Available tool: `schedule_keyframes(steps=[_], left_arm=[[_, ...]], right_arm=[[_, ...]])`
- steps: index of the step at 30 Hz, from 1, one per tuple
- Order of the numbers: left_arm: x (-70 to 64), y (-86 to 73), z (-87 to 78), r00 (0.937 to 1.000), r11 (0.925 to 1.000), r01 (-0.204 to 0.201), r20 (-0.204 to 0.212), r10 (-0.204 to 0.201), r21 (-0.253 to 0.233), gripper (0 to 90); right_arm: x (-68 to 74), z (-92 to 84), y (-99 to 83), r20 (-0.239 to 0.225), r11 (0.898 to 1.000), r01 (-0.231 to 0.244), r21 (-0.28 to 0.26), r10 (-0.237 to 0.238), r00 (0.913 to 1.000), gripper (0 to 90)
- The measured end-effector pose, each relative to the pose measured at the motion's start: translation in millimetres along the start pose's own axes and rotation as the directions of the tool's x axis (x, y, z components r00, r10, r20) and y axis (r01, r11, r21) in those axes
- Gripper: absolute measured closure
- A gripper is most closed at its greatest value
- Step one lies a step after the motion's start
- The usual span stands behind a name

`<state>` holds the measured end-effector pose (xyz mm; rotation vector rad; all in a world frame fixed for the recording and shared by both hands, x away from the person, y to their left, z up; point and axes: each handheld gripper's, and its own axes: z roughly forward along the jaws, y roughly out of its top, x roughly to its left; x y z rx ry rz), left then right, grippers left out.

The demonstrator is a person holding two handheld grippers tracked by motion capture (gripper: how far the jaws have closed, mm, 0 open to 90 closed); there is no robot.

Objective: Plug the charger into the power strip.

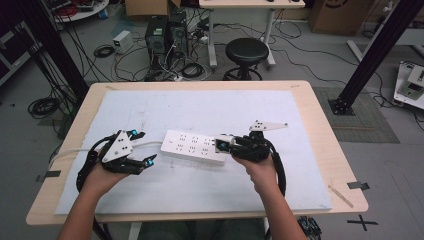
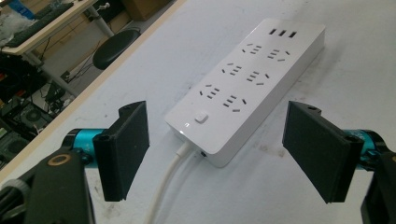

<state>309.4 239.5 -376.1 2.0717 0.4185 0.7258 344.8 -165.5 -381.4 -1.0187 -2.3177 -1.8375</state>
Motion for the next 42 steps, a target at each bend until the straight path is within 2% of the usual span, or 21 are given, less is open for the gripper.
schedule_keyframes(steps=[3,6,10,12,16,19,21,22,23,24,25,27,28,29,30,31,34,37,38,39,42], left_arm=[[0.7,-2.1,-1.5,1.0,1.0,0.007,-0.004,-0.007,0.005,22.9],[1.5,-3.8,-2.7,0.9999,0.9999,0.009,-0.005,-0.009,0.007,22.9],[2.3,-5.6,-3.4,0.9999,0.9999,0.012,-0.007,-0.012,0.007,22.9],[2.6,-6.2,-3.5,0.9999,0.9999,0.014,-0.008,-0.014,0.008,22.9],[3.2,-7.7,-4.8,0.9999,0.9999,0.014,-0.008,-0.014,0.005,22.9],[3.7,-9.5,-6.4,0.9998,0.9998,0.018,-0.011,-0.018,0.006,22.9],[3.8,-11.0,-8.0,0.9997,0.9998,0.021,-0.014,-0.021,0.007,22.9],[3.8,-12.0,-9.3,0.9996,0.9997,0.023,-0.014,-0.023,0.009,22.9],[3.7,-12.7,-10.0,0.9996,0.9997,0.024,-0.017,-0.024,0.009,22.9],[3.9,-13.7,-11.3,0.9995,0.9996,0.026,-0.017,-0.026,0.011,22.9],[3.7,-14.6,-12.1,0.9993,0.9995,0.031,-0.019,-0.031,0.009,22.9],[3.9,-16.1,-14.0,0.9992,0.9994,0.034,-0.022,-0.034,0.008,22.9],[4.1,-17.0,-15.1,0.9991,0.9993,0.035,-0.024,-0.035,0.009,22.9],[4.1,-17.4,-15.6,0.999,0.9993,0.037,-0.024,-0.036,0.006,22.9],[4.0,-18.0,-16.6,0.999,0.9993,0.038,-0.026,-0.037,0.007,22.9],[4.2,-18.4,-17.5,0.9991,0.9994,0.034,-0.026,-0.034,0.01,22.9],[3.8,-20.7,-19.3,0.9987,0.9991,0.041,-0.03,-0.041,0.007,22.9],[3.9,-23.1,-20.4,0.9988,0.9991,0.04,-0.029,-0.04,0.01,22.9],[3.6,-24.4,-20.6,0.9986,0.9989,0.045,-0.03,-0.045,0.011,22.9],[4.0,-25.2,-20.9,0.9987,0.999,0.043,-0.027,-0.042,0.014,22.9],[4.0,-27.7,-21.1,0.9986,0.9988,0.047,-0.026,-0.046,0.012,22.9]], right_arm=[[2.9,3.8,4.5,0.06,0.997,0.071,0.006,-0.071,0.9956,63.0],[5.6,6.7,8.8,0.11,0.99,0.136,0.024,-0.138,0.9843,63.0],[9.6,10.9,12.9,0.172,0.97,0.234,0.058,-0.241,0.9551,63.0],[10.7,12.8,13.7,0.183,0.964,0.256,0.07,-0.264,0.9469,63.0],[14.6,17.5,16.8,0.202,0.935,0.337,0.106,-0.352,0.9139,63.0],[17.9,21.4,20.3,0.209,0.915,0.377,0.145,-0.401,0.892,63.0],[19.2,23.3,23.0,0.207,0.9,0.402,0.166,-0.431,0.8785,63.0],[19.3,24.2,24.2,0.202,0.895,0.409,0.177,-0.44,0.875,63.0],[19.7,25.5,26.3,0.199,0.885,0.424,0.194,-0.459,0.8659,63.0],[19.9,26.1,27.6,0.195,0.879,0.431,0.205,-0.468,0.8616,63.0],[20.1,27.5,29.7,0.186,0.876,0.428,0.221,-0.469,0.8634,63.0],[19.8,30.0,33.4,0.173,0.858,0.446,0.255,-0.494,0.8521,63.0],[19.2,31.4,35.6,0.16,0.85,0.45,0.272,-0.501,0.8504,63.0],[18.8,33.0,38.3,0.151,0.838,0.458,0.296,-0.514,0.8443,63.0],[18.5,33.9,40.0,0.142,0.833,0.456,0.312,-0.516,0.8448,63.0],[18.0,35.2,42.2,0.136,0.824,0.462,0.327,-0.525,0.8403,63.0],[16.2,38.6,47.9,0.107,0.802,0.464,0.376,-0.535,0.838,63.0],[14.1,42.4,53.1,0.084,0.775,0.473,0.42,-0.552,0.8296,63.0],[13.4,43.2,54.6,0.077,0.769,0.47,0.432,-0.551,0.8307,63.0],[12.4,45.5,57.0,0.061,0.757,0.475,0.449,-0.556,0.8288,63.0],[11.1,51.5,62.1,0.042,0.732,0.472,0.492,-0.561,0.8269,63.0]])
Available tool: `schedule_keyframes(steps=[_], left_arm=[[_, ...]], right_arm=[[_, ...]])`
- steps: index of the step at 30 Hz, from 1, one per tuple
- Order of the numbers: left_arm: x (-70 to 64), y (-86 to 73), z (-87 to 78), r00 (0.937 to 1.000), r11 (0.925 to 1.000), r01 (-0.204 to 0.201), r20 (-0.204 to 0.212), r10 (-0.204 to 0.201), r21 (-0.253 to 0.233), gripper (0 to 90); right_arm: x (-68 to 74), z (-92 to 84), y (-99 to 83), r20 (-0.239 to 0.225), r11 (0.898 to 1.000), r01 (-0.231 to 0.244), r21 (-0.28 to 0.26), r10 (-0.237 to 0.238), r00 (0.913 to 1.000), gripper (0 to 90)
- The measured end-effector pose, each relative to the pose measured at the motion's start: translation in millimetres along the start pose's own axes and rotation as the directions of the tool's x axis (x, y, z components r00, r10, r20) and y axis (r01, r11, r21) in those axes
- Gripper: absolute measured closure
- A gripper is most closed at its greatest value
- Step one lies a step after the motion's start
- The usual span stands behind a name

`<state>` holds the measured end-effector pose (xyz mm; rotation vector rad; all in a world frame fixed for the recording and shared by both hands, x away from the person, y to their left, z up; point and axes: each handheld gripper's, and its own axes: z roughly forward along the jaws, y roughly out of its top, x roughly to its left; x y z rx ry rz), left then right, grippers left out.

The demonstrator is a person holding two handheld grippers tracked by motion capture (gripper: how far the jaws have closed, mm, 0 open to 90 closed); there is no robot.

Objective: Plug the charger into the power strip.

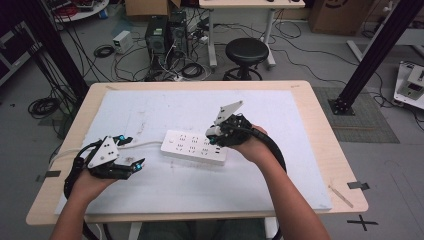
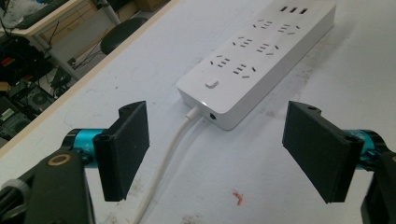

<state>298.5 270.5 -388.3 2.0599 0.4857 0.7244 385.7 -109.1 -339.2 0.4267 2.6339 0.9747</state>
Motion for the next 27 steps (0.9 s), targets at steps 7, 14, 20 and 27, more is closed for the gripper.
schedule_keyframes(steps=[7,14,20,27], left_arm=[[-0.3,-4.4,-1.2,1.0,1.0,0.007,0.003,-0.007,0.0,22.9],[-1.6,-8.8,0.7,0.9999,0.9999,0.008,0.013,-0.008,0.009,22.9],[0.0,-13.4,1.2,0.9997,0.9998,0.019,0.012,-0.019,0.009,22.9],[1.2,-19.0,0.9,0.9996,0.9996,0.026,0.013,-0.026,0.014,22.9]], right_arm=[[-9.8,14.3,15.3,-0.052,0.994,0.042,0.104,-0.036,0.998,63.0],[-18.4,31.4,26.6,-0.121,0.973,0.091,0.211,-0.067,0.9904,63.0],[-22.3,44.5,35.2,-0.172,0.946,0.143,0.293,-0.095,0.9805,63.0],[-24.3,61.1,39.7,-0.203,0.917,0.17,0.36,-0.101,0.9739,63.0]])
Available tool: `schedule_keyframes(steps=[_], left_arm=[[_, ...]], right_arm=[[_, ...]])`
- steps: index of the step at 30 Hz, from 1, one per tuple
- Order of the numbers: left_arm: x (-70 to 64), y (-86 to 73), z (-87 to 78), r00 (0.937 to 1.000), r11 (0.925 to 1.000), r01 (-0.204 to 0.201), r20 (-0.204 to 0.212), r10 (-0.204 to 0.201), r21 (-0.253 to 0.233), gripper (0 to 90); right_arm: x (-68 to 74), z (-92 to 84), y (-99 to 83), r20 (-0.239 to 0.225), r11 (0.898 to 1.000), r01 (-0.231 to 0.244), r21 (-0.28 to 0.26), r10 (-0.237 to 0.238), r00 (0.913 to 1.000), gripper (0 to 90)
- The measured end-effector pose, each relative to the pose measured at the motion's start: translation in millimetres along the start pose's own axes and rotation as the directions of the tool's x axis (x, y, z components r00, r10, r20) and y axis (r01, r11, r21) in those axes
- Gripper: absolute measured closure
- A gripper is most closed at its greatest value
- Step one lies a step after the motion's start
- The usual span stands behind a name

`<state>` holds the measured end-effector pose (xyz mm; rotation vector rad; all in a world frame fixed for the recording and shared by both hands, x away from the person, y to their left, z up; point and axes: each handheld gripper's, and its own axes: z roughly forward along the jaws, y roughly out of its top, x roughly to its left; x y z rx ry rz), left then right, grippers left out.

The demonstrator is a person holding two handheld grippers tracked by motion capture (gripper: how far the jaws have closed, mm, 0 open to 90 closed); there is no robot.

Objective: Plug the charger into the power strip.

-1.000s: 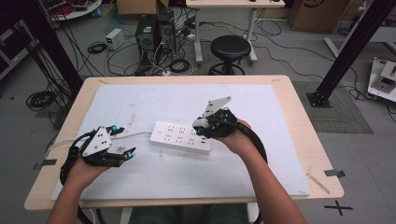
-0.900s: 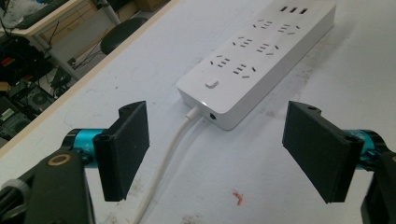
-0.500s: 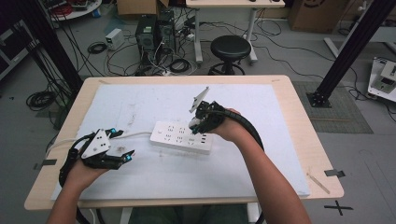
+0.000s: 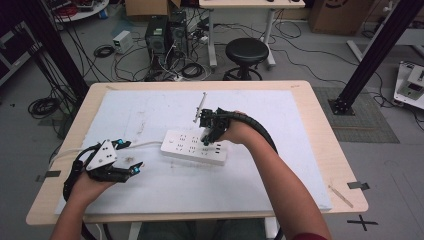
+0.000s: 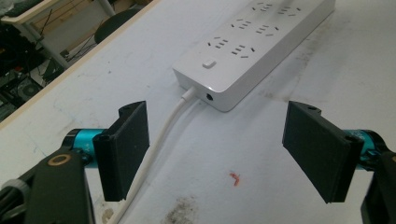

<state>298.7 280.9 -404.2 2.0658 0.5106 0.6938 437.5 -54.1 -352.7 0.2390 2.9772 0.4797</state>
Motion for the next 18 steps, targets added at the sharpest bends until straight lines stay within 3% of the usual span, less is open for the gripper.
schedule_keyframes(steps=[18], left_arm=[[5.4,-11.7,-1.0,0.9997,0.9997,0.025,-0.007,-0.025,0.004,22.9]], right_arm=[[-6.6,14.7,12.0,-0.037,0.992,0.042,0.119,-0.038,0.9986,63.1]])
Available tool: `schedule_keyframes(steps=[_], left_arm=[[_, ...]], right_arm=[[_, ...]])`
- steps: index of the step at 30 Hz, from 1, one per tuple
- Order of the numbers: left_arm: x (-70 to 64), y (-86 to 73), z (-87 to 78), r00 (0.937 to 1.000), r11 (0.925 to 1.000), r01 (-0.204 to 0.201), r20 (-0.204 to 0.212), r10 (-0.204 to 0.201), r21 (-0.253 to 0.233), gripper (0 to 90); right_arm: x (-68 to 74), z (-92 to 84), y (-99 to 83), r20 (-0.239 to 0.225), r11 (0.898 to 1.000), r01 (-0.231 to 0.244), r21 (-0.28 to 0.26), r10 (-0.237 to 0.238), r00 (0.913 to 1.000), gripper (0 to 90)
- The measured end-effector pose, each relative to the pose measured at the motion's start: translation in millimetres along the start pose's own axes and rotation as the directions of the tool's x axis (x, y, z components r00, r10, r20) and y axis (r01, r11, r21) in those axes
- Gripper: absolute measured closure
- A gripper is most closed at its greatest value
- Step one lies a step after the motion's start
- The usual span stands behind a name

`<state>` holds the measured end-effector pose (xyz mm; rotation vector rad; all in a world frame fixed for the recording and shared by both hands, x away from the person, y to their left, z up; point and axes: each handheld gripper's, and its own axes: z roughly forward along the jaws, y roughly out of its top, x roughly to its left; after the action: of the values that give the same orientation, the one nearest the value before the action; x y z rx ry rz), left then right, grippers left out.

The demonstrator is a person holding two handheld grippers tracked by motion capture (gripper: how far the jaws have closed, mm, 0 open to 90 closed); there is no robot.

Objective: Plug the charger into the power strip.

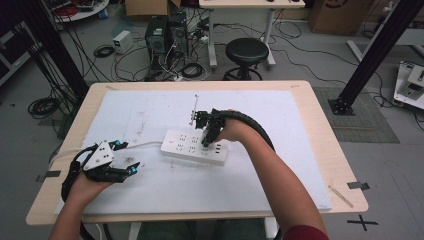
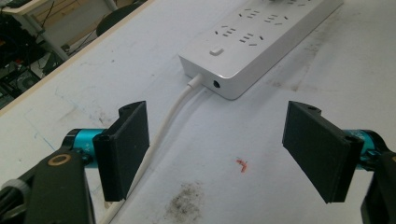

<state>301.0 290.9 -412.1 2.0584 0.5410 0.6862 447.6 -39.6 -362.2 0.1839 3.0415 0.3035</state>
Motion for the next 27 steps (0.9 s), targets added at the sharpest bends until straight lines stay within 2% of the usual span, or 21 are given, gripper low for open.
schedule_keyframes(steps=[6,7,9,10,14,16,19,27], left_arm=[[0.4,0.3,1.3,1.0,1.0,0.0,0.0,0.0,0.002,22.9],[-0.3,1.4,2.5,1.0,1.0,0.002,-0.002,-0.002,-0.002,22.9],[-1.1,2.9,3.5,1.0,1.0,-0.001,-0.004,0.001,-0.005,22.9],[-1.7,3.5,3.2,1.0,1.0,0.0,-0.003,0.0,-0.006,22.9],[-2.3,5.7,1.4,1.0,1.0,-0.003,-0.005,0.003,-0.009,22.9],[-1.2,8.4,-0.9,0.9998,0.9999,-0.015,-0.012,0.015,-0.006,22.9],[-1.5,10.3,-4.0,0.9997,0.9998,-0.014,-0.018,0.014,-0.012,22.9],[-0.9,6.8,-4.8,0.9999,0.9999,-0.009,-0.006,0.009,0.004,22.9]], right_arm=[[-2.3,2.2,4.5,-0.012,1.0,0.002,0.007,-0.002,0.9999,63.4],[-1.7,3.4,6.8,-0.007,1.0,0.014,0.007,-0.013,0.9999,63.5],[1.0,13.9,11.9,0.007,0.999,-0.006,0.044,0.006,1.0,63.7],[0.6,14.4,12.8,0.004,0.999,-0.001,0.044,0.001,1.0,63.7],[-3.2,15.9,9.0,-0.019,1.0,-0.02,0.012,0.02,0.9996,63.7],[-2.4,18.0,10.5,-0.015,0.999,-0.023,0.024,0.023,0.9996,63.8],[-2.9,18.3,8.4,-0.021,0.999,-0.035,0.015,0.035,0.9992,63.7],[-3.5,16.9,6.5,-0.023,0.999,-0.037,0.0,0.037,0.9991,61.0]])
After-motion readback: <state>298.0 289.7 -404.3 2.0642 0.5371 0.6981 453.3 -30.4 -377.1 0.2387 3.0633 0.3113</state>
